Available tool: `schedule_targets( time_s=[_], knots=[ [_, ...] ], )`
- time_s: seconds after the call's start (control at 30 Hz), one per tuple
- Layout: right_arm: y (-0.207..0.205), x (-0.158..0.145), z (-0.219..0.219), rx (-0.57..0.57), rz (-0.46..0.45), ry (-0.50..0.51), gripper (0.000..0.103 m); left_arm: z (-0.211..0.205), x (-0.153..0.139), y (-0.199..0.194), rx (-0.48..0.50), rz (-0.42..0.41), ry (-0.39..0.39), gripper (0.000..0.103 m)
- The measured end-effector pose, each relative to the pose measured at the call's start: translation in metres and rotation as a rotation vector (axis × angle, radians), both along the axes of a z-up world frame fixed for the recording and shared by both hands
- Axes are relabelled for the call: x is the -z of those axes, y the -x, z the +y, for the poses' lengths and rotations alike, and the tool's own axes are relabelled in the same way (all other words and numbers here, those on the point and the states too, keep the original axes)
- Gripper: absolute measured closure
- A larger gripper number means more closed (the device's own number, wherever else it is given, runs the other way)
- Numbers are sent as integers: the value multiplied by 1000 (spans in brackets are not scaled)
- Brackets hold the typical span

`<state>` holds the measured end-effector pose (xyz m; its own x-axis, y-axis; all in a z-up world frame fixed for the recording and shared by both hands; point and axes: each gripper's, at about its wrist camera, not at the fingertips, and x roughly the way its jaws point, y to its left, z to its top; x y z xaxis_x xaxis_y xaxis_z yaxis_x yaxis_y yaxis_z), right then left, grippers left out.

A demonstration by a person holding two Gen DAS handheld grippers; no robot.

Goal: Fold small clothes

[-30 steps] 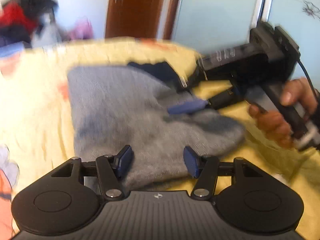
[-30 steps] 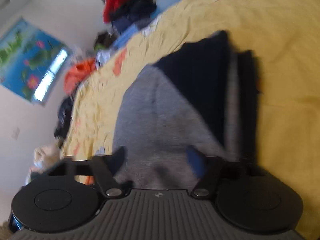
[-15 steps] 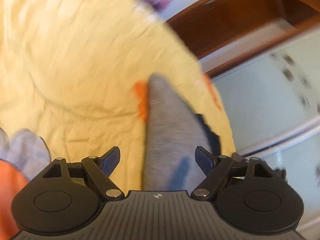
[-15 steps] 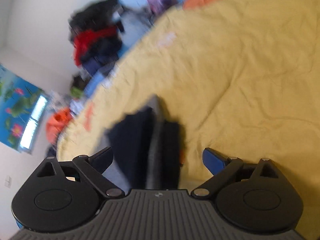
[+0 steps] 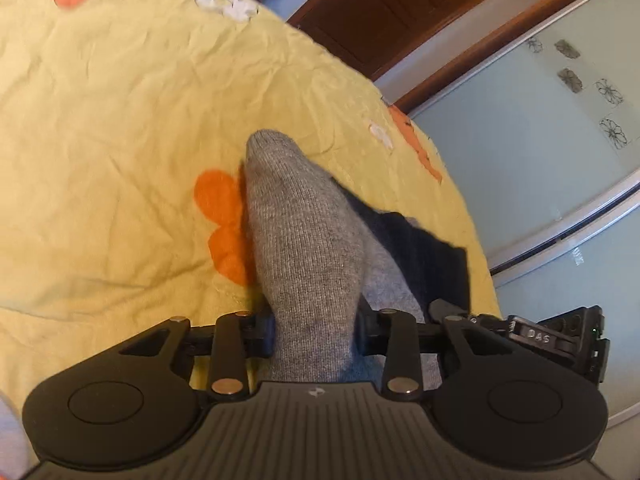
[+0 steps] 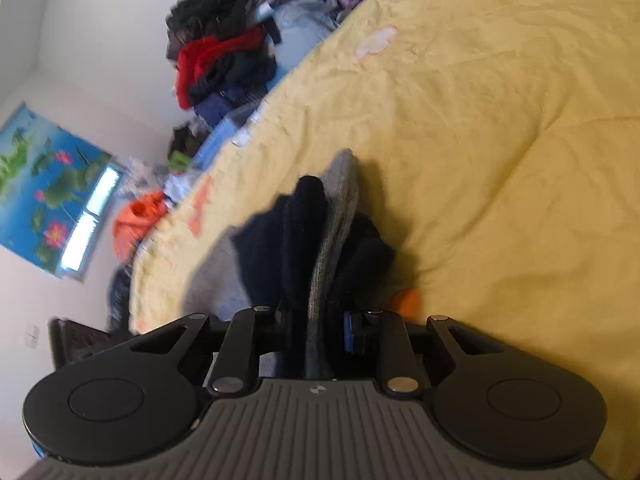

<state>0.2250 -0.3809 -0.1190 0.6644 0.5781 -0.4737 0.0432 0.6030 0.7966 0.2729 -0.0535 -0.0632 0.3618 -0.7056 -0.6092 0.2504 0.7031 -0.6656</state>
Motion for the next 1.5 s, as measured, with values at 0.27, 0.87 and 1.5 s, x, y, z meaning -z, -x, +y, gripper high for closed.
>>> schedule_targets(
  time_s=[0.27, 0.87, 1.5],
  knots=[
    [-40, -33, 65, -73, -60, -86, 76, 82, -56, -30, -83, -62, -75, 69],
    [27, -11, 98, -266, 87, -28, 32, 142, 10, 84, -57, 89, 71, 52],
    [128, -26, 106, -203, 37, 84, 37, 156, -30, 170, -114, -81, -225, 49]
  ],
)
